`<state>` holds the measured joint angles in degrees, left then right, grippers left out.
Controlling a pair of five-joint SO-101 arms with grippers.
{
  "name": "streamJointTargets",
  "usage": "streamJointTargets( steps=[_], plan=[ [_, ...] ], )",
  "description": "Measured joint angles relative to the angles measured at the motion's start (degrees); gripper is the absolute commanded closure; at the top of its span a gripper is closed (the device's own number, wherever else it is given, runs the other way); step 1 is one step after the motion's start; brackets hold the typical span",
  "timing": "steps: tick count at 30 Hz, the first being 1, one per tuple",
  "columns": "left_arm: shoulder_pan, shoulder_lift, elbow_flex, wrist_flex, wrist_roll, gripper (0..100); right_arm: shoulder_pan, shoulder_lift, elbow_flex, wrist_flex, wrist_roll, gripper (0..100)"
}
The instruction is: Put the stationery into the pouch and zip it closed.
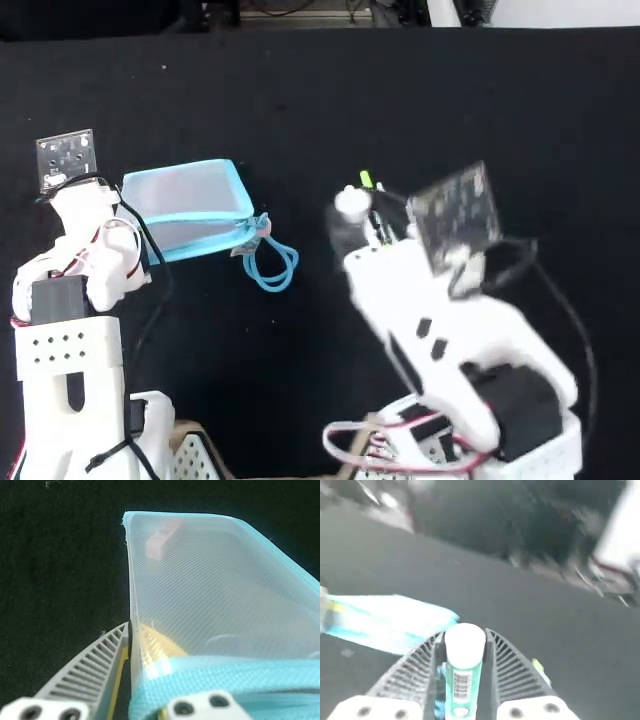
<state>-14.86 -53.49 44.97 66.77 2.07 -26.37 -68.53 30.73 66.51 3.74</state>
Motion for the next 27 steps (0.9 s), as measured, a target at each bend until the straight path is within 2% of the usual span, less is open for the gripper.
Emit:
streamJointTargets(
  steps=[4,13,21,27],
  plan=[
    [0.0,0.0,0.0,0.0,0.0,97,-7.91,-2.46,7.47,-11.34,-0.26,98.7],
    [0.0,0.0,0.0,0.0,0.0,97,-18.2,-3.69,22.77,-37.27,-0.26,98.7],
    [0.0,0.0,0.0,0.0,0.0,97,-19.16,-3.69,35.87,-56.62,-0.26,98.7],
    [0.0,0.0,0.0,0.0,0.0,97,-19.6,-3.69,40.97,-66.81,-0.26,98.7]
  ],
)
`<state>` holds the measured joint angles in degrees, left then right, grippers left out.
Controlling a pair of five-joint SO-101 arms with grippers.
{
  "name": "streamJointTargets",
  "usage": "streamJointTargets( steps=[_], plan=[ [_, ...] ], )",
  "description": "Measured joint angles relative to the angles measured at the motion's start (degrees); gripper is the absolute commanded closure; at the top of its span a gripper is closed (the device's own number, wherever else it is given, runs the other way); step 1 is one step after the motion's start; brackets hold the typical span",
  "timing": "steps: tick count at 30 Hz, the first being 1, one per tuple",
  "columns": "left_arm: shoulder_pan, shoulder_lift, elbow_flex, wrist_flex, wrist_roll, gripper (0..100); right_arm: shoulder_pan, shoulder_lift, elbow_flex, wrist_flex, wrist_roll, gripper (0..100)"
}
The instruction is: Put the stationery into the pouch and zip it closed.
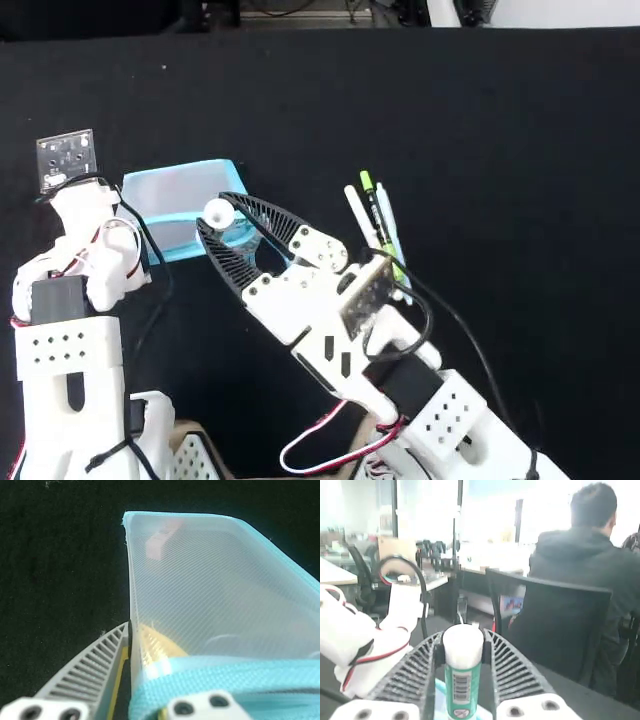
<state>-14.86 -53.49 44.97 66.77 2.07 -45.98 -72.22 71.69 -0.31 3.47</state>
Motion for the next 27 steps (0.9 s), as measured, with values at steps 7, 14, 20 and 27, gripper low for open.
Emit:
streamJointTargets(
  steps=[7,14,20,27],
  plan=[
    [0.0,0.0,0.0,0.0,0.0,97,0.0,10.64,0.0,-9.23,0.0,98.7],
    [0.0,0.0,0.0,0.0,0.0,97,0.0,17.93,0.0,-14.51,-0.09,98.7],
    [0.09,0.0,0.0,0.0,0.0,97,0.0,17.76,3.69,-15.65,-0.09,98.7],
    [0.09,0.0,0.09,0.0,0.0,97,1.76,18.02,7.12,-16.0,-0.18,98.7]
  ],
)
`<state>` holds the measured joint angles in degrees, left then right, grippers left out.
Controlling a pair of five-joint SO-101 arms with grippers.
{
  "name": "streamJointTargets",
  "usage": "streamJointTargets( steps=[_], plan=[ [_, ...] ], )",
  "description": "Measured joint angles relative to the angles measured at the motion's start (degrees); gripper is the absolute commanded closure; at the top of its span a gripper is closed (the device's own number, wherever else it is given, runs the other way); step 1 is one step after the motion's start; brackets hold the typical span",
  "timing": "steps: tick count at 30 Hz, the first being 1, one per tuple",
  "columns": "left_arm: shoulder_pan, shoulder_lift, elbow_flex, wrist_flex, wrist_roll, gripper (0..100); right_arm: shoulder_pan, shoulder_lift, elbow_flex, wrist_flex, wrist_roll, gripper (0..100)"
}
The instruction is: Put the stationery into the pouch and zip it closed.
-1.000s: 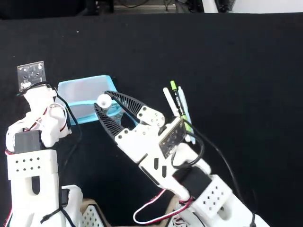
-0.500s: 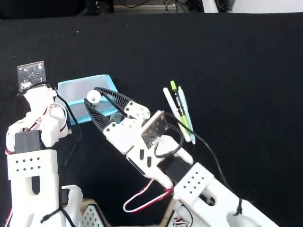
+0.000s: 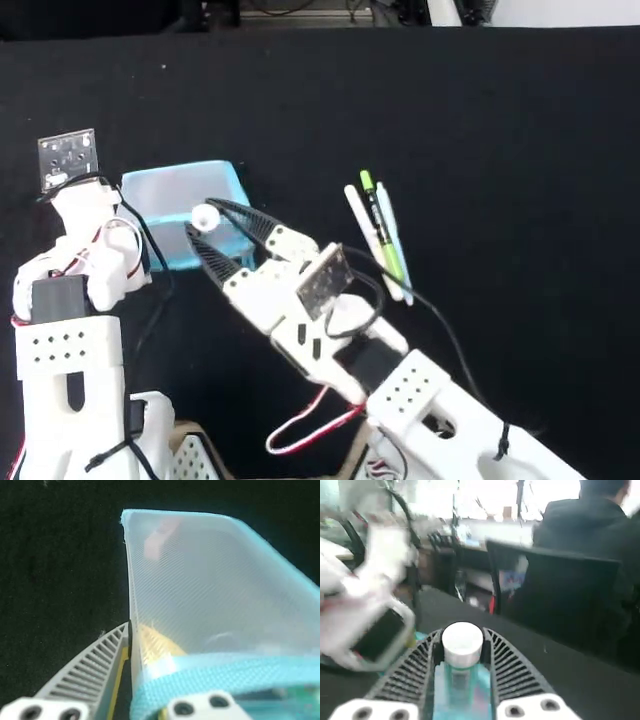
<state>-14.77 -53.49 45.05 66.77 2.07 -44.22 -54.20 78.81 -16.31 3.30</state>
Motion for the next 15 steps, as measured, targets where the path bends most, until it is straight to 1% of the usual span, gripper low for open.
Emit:
streamJointTargets(
  steps=[3,6,10,15],
  plan=[
    [0.0,0.0,0.0,0.0,0.0,96,1.67,0.18,1.49,0.09,0.0,98.6],
    [0.0,0.0,0.0,0.0,0.0,96,1.85,0.18,1.49,0.53,0.0,98.6],
    [0.0,0.09,0.0,0.0,0.0,96,1.76,-0.53,1.49,4.84,0.0,98.5],
    [-0.18,0.09,0.0,-0.09,0.0,96,-0.53,0.0,-0.62,11.69,0.18,98.5]
  ],
)
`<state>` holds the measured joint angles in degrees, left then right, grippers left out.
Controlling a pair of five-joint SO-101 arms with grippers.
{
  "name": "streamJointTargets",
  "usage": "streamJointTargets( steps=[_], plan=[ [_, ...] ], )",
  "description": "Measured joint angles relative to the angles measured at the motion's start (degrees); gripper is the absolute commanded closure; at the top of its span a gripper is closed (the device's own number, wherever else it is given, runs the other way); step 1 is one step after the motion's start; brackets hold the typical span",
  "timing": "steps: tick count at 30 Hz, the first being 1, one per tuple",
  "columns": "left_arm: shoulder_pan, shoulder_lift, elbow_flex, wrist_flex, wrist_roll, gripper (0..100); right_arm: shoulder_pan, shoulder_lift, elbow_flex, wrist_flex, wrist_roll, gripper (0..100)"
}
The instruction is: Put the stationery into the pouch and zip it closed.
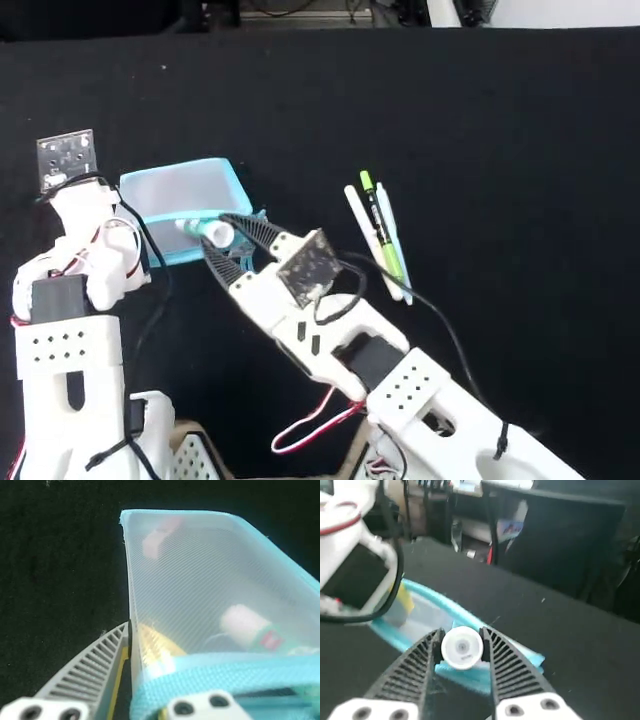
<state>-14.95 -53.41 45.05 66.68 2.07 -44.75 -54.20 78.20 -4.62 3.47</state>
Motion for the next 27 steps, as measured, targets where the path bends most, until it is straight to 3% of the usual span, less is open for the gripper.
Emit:
streamJointTargets(
  steps=[5,12,20,27],
  plan=[
    [0.09,0.0,0.0,0.0,0.0,96,-0.26,0.09,0.0,1.23,0.0,98.0],
    [0.18,0.0,0.0,0.0,0.0,96,-0.35,0.09,0.0,1.67,0.0,77.8],
    [0.26,0.0,0.0,0.0,0.0,96,-0.7,-0.53,-5.19,12.13,-0.26,85.8],
    [0.0,0.0,0.0,0.0,0.0,97,-0.35,-9.14,-11.78,31.74,-0.26,87.0]
  ],
)
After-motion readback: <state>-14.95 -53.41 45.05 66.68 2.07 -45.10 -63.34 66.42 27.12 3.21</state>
